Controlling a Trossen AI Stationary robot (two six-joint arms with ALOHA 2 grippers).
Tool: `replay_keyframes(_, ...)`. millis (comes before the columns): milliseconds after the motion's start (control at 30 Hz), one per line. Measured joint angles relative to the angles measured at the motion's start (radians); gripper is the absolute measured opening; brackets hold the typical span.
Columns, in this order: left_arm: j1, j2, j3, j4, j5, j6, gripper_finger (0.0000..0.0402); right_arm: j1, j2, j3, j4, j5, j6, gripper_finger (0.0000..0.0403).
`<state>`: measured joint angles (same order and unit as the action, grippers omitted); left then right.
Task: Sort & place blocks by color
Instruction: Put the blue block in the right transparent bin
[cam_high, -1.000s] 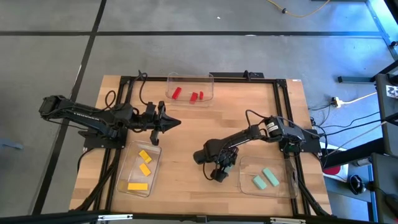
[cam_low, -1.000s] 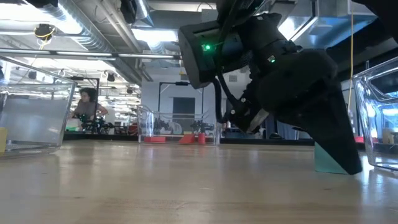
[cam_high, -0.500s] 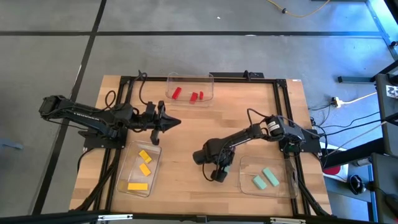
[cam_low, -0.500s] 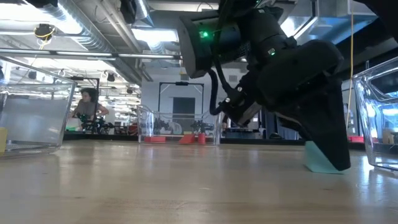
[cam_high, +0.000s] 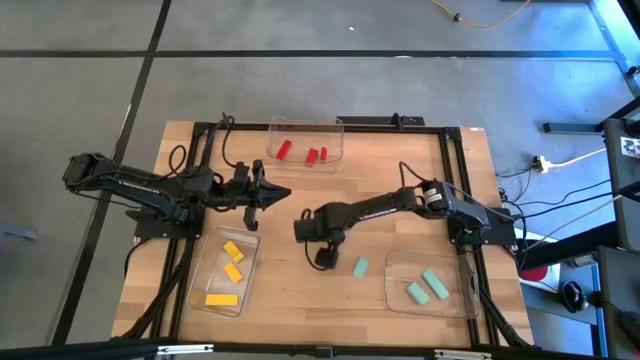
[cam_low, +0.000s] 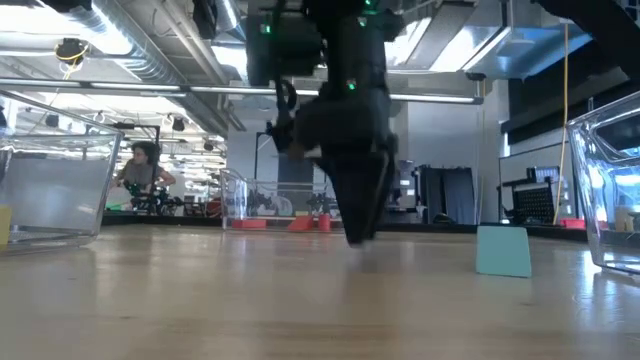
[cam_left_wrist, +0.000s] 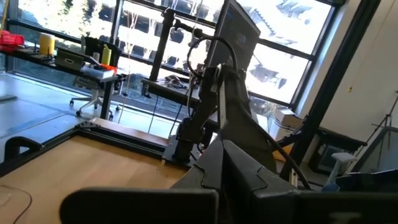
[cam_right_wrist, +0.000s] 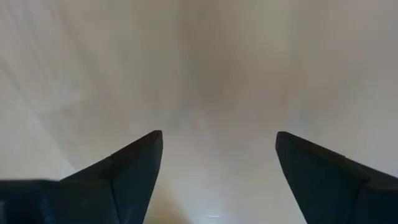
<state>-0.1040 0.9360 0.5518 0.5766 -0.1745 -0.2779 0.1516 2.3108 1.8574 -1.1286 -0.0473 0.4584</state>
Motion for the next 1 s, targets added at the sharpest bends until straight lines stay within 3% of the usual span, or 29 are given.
replay_keyframes(167, 0.000, -0.003, 0.000, 0.000, 0.000, 0.000, 0.0000, -0.002, -0.052, 0.036, -0.030, 0.070, -0.121, 0.0316)
replay_keyframes(333, 0.000, -0.008, 0.000, 0.002, 0.000, 0.001, 0.0000, 0.008, -0.136, -0.015, -0.068, 0.070, -0.199, 0.0316)
replay_keyframes(500, 0.016, -0.008, 0.000, 0.000, 0.000, 0.001, 0.0000, 0.046, -0.303, -0.212, 0.011, 0.055, -0.285, 0.0316)
replay_keyframes(633, 0.030, -0.008, 0.000, 0.003, 0.011, 0.001, 0.0000, 0.075, -0.475, -0.426, 0.143, -0.079, -0.380, 0.0316)
replay_keyframes(767, 0.043, -0.008, 0.000, 0.004, 0.028, 0.001, 0.0000, 0.113, -0.569, -0.558, 0.266, -0.112, -0.560, 0.0316)
replay_keyframes(867, 0.050, -0.008, 0.000, 0.004, 0.031, 0.001, 0.0000, 0.140, -0.577, -0.564, 0.341, -0.084, -0.661, 0.0316)
replay_keyframes(1000, 0.050, -0.008, 0.000, 0.007, 0.031, 0.001, 0.0000, 0.144, -0.523, -0.484, 0.357, 0.002, -0.635, 0.0316)
